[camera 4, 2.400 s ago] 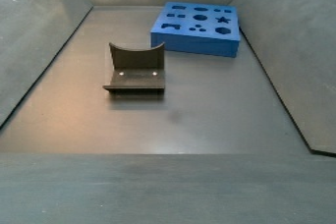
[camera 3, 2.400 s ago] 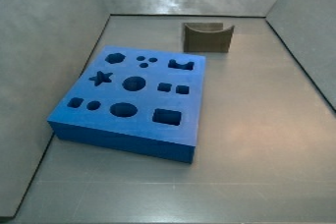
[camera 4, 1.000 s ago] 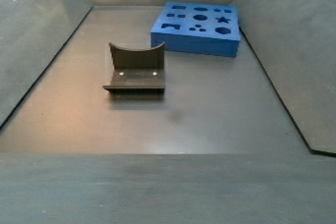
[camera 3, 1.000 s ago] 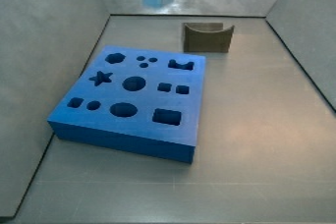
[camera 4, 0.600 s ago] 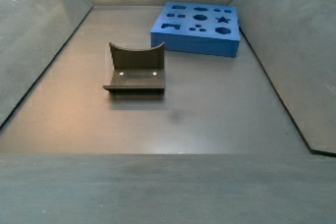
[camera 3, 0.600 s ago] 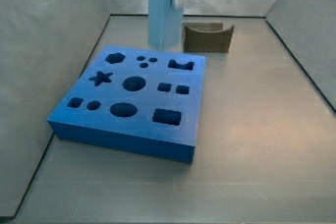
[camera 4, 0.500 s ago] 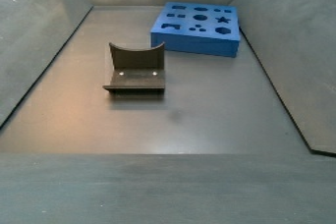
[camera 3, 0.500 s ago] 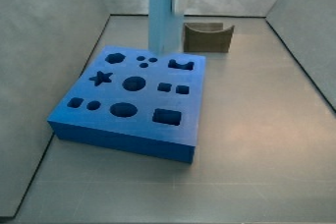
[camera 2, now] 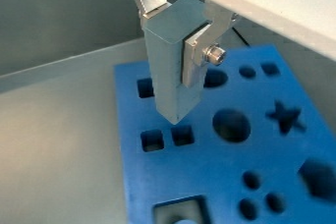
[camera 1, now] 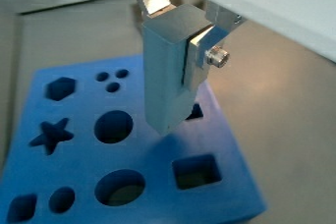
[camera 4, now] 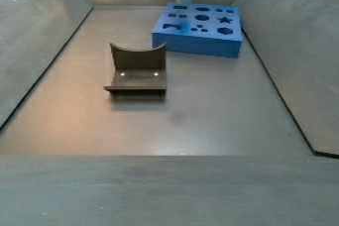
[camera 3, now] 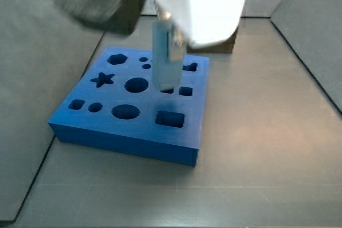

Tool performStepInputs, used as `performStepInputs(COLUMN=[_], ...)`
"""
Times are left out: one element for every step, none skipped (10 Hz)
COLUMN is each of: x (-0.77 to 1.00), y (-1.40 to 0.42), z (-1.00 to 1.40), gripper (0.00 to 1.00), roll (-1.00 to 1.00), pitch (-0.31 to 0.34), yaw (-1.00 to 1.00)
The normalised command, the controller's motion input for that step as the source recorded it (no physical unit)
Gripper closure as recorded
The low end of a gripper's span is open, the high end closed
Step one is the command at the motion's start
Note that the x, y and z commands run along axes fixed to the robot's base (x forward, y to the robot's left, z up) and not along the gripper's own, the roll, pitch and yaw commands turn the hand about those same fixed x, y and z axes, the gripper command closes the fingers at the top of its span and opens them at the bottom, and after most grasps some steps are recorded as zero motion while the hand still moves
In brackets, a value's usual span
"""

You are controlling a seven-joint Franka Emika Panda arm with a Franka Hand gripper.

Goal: Insert the rectangle object.

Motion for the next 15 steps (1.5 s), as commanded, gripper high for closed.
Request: performStepInputs(x=[0.0,0.02,0.12,0.22,0.2,0.05,0.01,0.0,0.0,0.13,0.0,0.0,0.0,0.0,0.0], y=[0.0,-0.33,-0.54,-0.59,-0.56,-0.4,-0.24,-0.17,-0.08,0.0,0.03,0.0,-0.08,0.0,0.01], z=[-0.46,0.0,0.31,0.39,0.14,-0.18,-0.24,-0.24,-0.09,-0.05,-0.11,-0.01,-0.26,-0.39,-0.27], gripper=[1.0,1.0,1.0,1.0,1.0,1.0,1.0,1.0,1.0,1.0,1.0,1.0,1.0,1.0,1.0], roll=[0.0,0.0,0.0,0.0,0.0,0.04,0.01,0.0,0.0,-0.07,-0.06,0.01,0.04,0.02,0.08], pitch=[-0.02,0.0,0.017,0.033,0.0,-0.031,-0.001,0.0,0.0,0.0,0.0,0.0,-0.001,-0.021,-0.007], yaw=[-1.0,-0.87,-0.6,-0.5,-0.55,-0.8,-0.92,-0.96,-1.0,-0.91,-0.17,0.0,0.0,0.26,0.17])
